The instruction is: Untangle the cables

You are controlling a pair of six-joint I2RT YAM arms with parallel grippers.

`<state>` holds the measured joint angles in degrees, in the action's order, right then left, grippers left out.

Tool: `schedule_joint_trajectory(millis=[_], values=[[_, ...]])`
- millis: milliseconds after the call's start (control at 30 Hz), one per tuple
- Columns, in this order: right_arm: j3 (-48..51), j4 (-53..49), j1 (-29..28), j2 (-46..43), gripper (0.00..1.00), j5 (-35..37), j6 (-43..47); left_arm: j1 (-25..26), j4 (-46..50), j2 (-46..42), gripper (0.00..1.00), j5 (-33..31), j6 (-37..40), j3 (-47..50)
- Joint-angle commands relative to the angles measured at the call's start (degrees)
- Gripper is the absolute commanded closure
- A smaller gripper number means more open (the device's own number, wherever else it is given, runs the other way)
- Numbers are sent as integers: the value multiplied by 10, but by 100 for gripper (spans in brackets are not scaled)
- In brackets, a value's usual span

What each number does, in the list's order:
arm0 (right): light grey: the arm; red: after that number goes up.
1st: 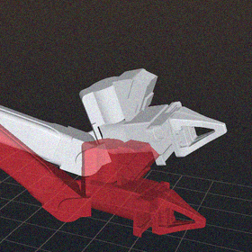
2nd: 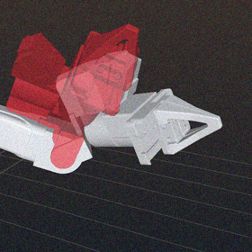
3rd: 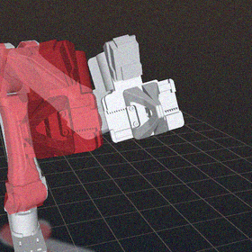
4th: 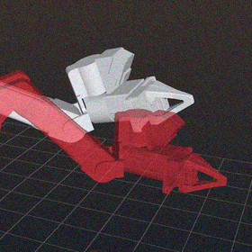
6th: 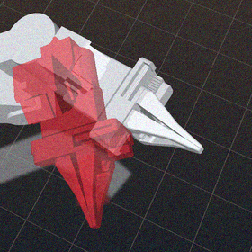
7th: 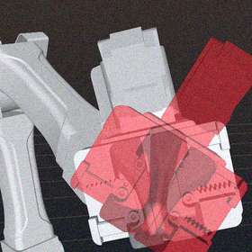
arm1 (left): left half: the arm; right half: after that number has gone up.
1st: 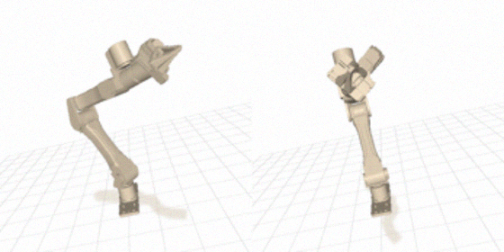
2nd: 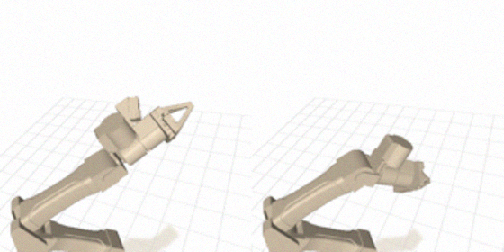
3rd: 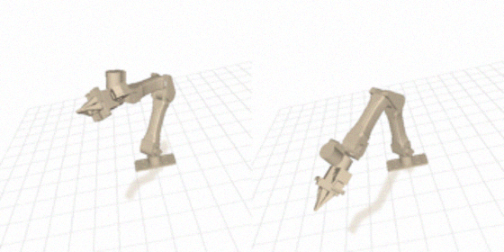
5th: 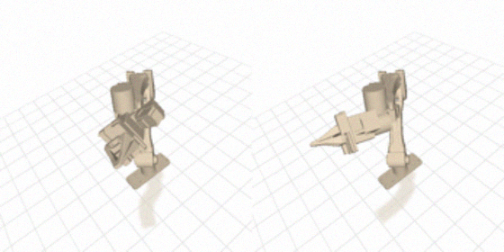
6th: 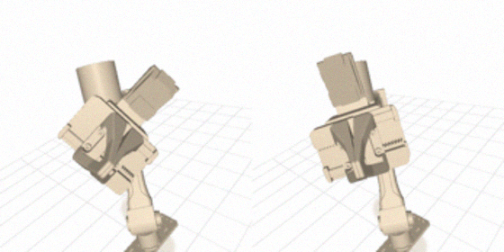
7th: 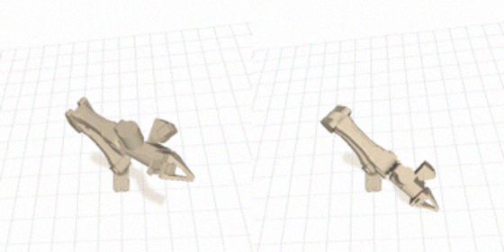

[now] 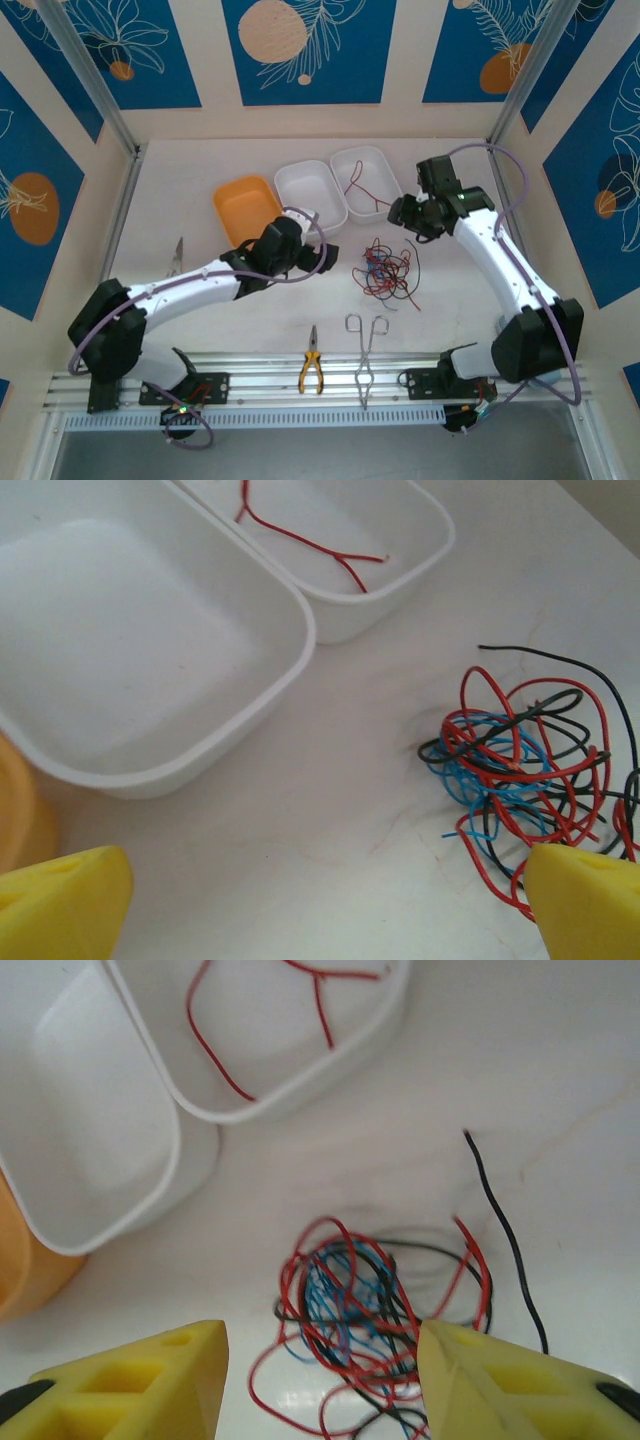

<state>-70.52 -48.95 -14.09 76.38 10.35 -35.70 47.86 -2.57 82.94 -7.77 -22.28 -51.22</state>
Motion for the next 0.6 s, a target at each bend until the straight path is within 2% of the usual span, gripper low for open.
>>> schedule_joint_trajectory(millis=[0,233,467,567], values=[[46,-14,10,-44,48,-3,-39,-5,-22,32,0,66,-14,-30],[146,13,32,-101,58,-42,-65,-3,-37,89,0,138,-28,-58],[197,22,69,-95,67,-63,-71,-3,-41,93,0,137,-25,-52],[204,43,76,-87,68,-79,-65,-3,-45,88,0,130,-25,-45]])
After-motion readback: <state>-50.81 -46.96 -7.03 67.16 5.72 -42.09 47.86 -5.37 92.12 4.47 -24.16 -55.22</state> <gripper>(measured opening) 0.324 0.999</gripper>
